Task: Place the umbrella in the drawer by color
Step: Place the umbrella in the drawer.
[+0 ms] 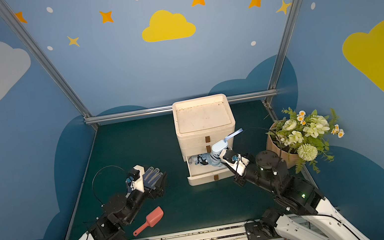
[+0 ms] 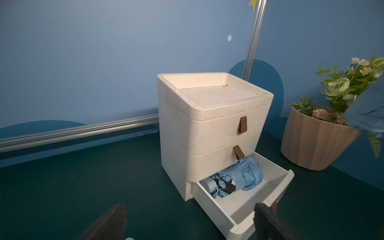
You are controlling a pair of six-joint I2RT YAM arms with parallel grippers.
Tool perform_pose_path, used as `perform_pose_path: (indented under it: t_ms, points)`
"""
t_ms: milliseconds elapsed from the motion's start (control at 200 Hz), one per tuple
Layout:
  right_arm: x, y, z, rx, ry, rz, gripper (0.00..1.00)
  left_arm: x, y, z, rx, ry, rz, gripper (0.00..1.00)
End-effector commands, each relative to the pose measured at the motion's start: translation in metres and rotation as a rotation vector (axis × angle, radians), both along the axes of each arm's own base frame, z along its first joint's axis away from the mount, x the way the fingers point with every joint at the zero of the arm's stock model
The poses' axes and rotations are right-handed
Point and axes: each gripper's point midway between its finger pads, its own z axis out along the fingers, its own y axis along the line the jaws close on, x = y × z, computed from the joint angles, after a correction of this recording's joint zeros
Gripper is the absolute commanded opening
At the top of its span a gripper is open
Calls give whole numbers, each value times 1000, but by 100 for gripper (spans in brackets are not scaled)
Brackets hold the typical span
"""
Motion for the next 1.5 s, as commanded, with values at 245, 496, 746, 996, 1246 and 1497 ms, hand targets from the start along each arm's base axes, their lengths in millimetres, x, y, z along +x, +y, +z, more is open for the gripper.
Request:
perform_pose_path:
  t_ms: [245, 496, 746, 996, 1246, 1497]
  points:
    - [31, -20, -19, -427, 3, -70, 0, -3, 35, 6, -75, -52, 125, 100]
    - [39, -23, -40, -605, 6, -56, 0, 1, 39, -1, -83, -47, 157, 100]
    - [45, -28, -64, -845, 14, -17, 0, 8, 32, -12, -61, -4, 151, 100]
    - [55, -27, -88, -1048, 43, 7, 0, 9, 37, -14, -60, 8, 167, 100]
    - [71, -22, -120, -1263, 96, 16, 0, 5, 47, -10, -107, -15, 185, 100]
    - [103, -3, -147, -1427, 126, -19, 0, 3, 49, -7, -128, -15, 186, 100]
